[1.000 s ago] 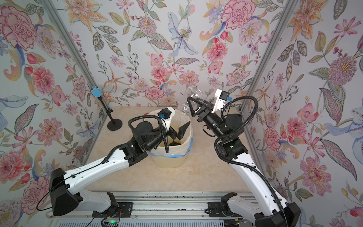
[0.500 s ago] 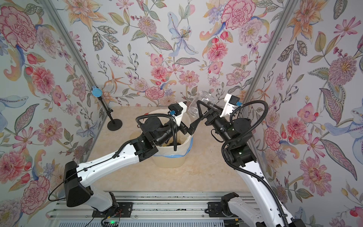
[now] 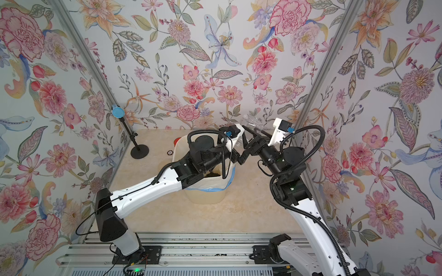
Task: Empty moldy tea leaves from jars
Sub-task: Place the jar at the center of the board.
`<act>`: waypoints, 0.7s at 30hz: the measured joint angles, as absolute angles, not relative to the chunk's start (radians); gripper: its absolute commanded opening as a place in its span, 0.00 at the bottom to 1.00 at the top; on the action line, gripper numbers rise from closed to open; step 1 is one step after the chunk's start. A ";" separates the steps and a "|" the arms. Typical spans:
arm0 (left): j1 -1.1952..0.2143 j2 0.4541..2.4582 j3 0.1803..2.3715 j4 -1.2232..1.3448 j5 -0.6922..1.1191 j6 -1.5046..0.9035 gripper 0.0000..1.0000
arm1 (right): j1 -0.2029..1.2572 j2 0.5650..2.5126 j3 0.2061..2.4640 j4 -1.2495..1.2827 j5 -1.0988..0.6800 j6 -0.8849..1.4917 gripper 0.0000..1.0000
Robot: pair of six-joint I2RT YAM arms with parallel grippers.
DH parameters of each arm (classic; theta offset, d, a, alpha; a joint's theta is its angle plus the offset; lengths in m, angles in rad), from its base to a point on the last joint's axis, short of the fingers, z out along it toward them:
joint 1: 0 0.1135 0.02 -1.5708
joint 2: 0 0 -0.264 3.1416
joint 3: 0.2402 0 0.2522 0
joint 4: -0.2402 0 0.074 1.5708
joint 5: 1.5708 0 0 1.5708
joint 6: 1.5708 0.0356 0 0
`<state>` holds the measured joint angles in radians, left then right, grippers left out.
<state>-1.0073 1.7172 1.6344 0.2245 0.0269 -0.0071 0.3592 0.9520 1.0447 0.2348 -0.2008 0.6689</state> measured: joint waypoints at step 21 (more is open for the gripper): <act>-1.007 1.717 1.621 0.254 0.030 -0.006 0.52 | 0.346 0.933 1.019 0.236 -0.205 0.678 0.78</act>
<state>-1.0065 1.7168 1.6207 0.2543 0.0299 -0.0063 0.3462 0.9329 1.0187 0.2356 -0.2050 0.6781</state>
